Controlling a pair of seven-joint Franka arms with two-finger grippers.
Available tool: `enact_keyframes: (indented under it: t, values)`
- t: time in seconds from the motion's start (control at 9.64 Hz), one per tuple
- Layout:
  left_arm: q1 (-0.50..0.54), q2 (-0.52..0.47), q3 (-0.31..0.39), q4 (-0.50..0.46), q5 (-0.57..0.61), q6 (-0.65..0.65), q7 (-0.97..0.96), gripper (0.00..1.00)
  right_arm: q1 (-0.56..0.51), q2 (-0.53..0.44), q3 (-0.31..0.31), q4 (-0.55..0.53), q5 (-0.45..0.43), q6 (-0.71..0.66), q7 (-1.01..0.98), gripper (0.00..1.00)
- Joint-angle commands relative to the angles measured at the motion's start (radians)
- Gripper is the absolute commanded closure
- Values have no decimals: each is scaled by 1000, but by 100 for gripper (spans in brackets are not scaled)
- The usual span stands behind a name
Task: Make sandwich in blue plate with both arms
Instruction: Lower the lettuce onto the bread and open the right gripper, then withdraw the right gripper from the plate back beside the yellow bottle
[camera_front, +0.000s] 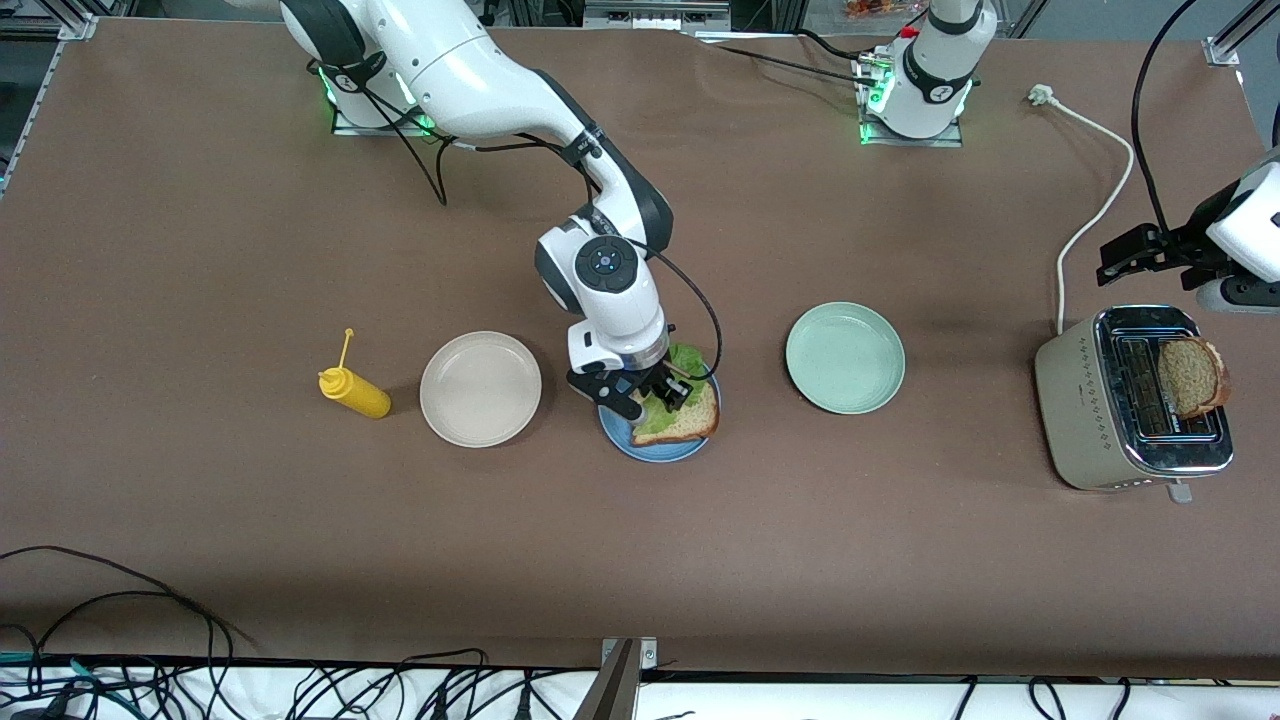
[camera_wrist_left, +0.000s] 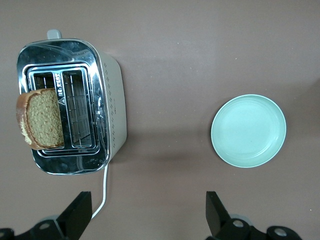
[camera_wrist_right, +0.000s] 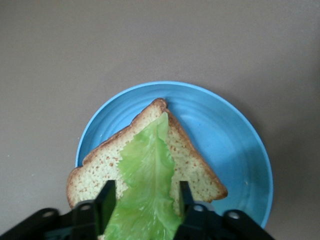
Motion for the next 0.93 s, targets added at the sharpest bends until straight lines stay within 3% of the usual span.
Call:
enact_keyframes:
  t: [0.0, 0.31, 0.83]
  values:
    - [6, 16, 12, 21, -12, 6, 29, 0, -5, -2, 2, 9, -32, -6, -52, 0]
    - [6, 17, 13, 21, -14, 6, 36, 0, -52, -65, -4, 12, -35, -224, -292, 0]
    - [4, 45, 32, 52, -21, 6, 38, 0, -161, -175, -6, 12, -37, -425, -608, 0]
